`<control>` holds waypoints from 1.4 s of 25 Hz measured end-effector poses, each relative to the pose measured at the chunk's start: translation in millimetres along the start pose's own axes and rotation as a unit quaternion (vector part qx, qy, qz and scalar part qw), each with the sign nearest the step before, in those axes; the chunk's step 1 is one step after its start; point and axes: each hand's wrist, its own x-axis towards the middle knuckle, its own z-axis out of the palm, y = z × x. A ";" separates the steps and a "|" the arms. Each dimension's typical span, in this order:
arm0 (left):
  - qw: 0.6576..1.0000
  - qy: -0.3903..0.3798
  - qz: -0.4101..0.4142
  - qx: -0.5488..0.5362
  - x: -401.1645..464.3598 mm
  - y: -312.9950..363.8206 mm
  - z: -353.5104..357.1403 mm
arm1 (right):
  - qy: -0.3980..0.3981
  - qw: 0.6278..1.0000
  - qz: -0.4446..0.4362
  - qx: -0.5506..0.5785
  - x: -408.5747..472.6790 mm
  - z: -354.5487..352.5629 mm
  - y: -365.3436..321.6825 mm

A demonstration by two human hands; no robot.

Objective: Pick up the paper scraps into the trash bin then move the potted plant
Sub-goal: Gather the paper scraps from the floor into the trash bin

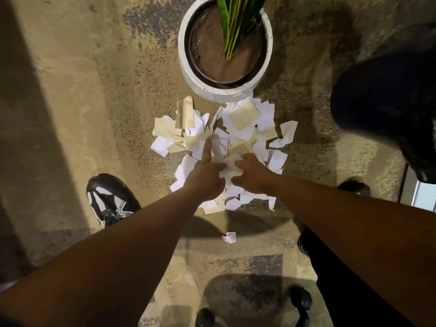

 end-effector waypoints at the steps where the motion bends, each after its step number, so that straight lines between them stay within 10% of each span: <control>1: 0.999 0.022 -0.004 0.023 3.9 1.7 -4.3 | 0.021 0.999 -0.007 -0.033 0.3 0.0 0.6; 14: 0.993 0.082 -0.085 -0.011 19.7 -4.1 -41.7 | 0.204 0.975 0.036 0.075 -0.5 -13.1 17.2; 28: 0.916 0.245 -0.228 -0.223 46.8 -12.6 -107.7 | 0.210 0.964 -0.030 0.158 -1.9 -51.3 -28.0; 35: 0.847 0.275 -0.082 -0.447 -59.9 51.6 -133.3 | 0.179 0.912 -0.015 0.369 -72.8 -78.8 -79.6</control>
